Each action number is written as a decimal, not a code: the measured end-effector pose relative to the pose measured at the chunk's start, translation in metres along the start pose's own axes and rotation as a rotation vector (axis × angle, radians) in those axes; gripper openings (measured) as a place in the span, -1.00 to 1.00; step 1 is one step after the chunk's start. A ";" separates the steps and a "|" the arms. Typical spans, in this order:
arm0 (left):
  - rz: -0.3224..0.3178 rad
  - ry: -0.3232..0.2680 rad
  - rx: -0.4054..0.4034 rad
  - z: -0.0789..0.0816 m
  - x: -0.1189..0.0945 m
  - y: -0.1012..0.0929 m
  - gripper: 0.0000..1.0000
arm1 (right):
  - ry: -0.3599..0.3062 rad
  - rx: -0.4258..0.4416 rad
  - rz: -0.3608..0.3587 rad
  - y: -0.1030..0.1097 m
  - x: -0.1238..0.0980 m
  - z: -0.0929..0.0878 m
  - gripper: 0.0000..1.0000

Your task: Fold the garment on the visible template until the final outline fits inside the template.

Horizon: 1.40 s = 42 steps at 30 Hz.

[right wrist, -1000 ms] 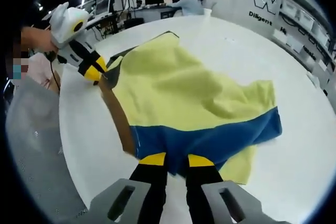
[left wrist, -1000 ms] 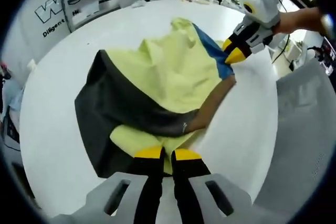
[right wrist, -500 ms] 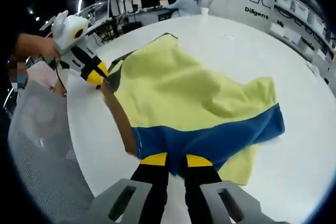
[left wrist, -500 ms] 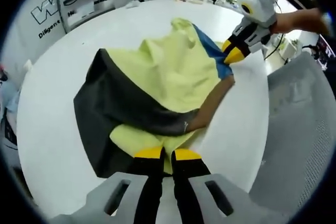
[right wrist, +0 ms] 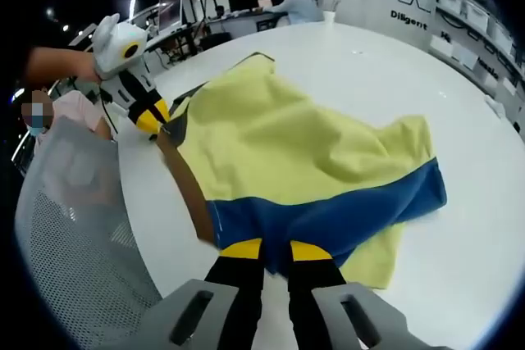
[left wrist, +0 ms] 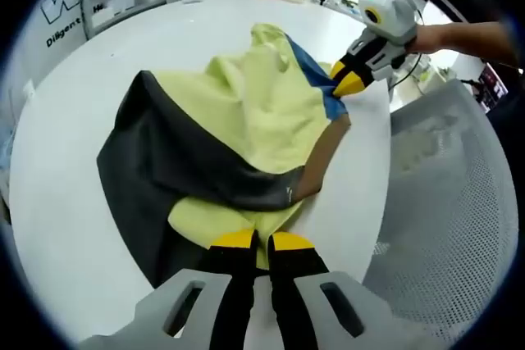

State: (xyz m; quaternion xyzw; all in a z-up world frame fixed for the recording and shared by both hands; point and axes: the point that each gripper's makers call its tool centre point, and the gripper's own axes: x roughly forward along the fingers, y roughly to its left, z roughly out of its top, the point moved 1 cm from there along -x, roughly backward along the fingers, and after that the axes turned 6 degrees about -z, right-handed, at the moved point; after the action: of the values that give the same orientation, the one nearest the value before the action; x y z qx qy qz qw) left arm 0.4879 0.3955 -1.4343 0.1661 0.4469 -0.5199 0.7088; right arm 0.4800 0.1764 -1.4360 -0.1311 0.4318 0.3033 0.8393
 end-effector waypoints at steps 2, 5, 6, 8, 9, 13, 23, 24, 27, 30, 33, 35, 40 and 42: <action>0.005 0.000 0.024 -0.001 0.000 -0.002 -0.91 | 0.001 0.008 0.010 0.002 -0.002 -0.002 -0.93; 0.002 0.000 0.027 -0.003 -0.001 -0.006 -0.91 | -0.001 0.011 0.020 0.006 -0.004 -0.006 -0.94; 0.001 -0.002 0.027 -0.004 -0.001 -0.006 -0.91 | -0.002 0.012 0.021 0.006 -0.004 -0.007 -0.94; -0.004 -0.002 0.031 -0.005 -0.001 -0.009 -0.91 | -0.003 0.016 0.026 0.008 -0.005 -0.009 -0.94; -0.005 0.001 0.034 -0.005 -0.001 -0.010 -0.91 | -0.004 0.018 0.027 0.009 -0.005 -0.009 -0.94; -0.011 0.012 0.047 -0.007 -0.002 -0.013 -0.91 | -0.010 0.024 0.026 0.012 -0.007 -0.011 -0.94; -0.049 0.023 0.139 -0.007 -0.002 -0.019 -0.83 | -0.024 0.009 0.017 0.016 -0.008 -0.013 -0.92; -0.026 0.018 0.227 -0.006 -0.001 -0.016 -0.77 | -0.034 -0.077 0.023 0.017 -0.007 -0.012 -0.91; -0.016 -0.005 0.260 -0.007 -0.001 -0.019 -0.63 | -0.061 -0.203 0.004 0.021 -0.007 -0.012 -0.87; -0.011 -0.013 0.262 -0.006 -0.001 -0.018 -0.60 | -0.074 -0.152 0.017 0.023 -0.006 -0.011 -0.76; -0.012 -0.023 0.271 -0.004 -0.001 -0.019 -0.59 | -0.076 -0.152 0.021 0.026 -0.007 -0.010 -0.67; -0.037 -0.052 0.240 0.000 -0.001 -0.024 -0.49 | -0.070 -0.158 0.022 0.028 -0.006 -0.011 -0.62; -0.021 -0.071 0.297 0.004 -0.003 -0.029 -0.39 | -0.075 -0.206 0.028 0.036 -0.008 -0.012 -0.40; -0.017 -0.083 0.315 0.005 -0.004 -0.030 -0.39 | -0.081 -0.222 0.036 0.039 -0.010 -0.013 -0.32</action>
State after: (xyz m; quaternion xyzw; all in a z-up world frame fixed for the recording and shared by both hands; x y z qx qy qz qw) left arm 0.4632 0.3819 -1.4214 0.2499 0.3316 -0.5959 0.6874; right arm 0.4429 0.1970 -1.4337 -0.2030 0.3634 0.3694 0.8308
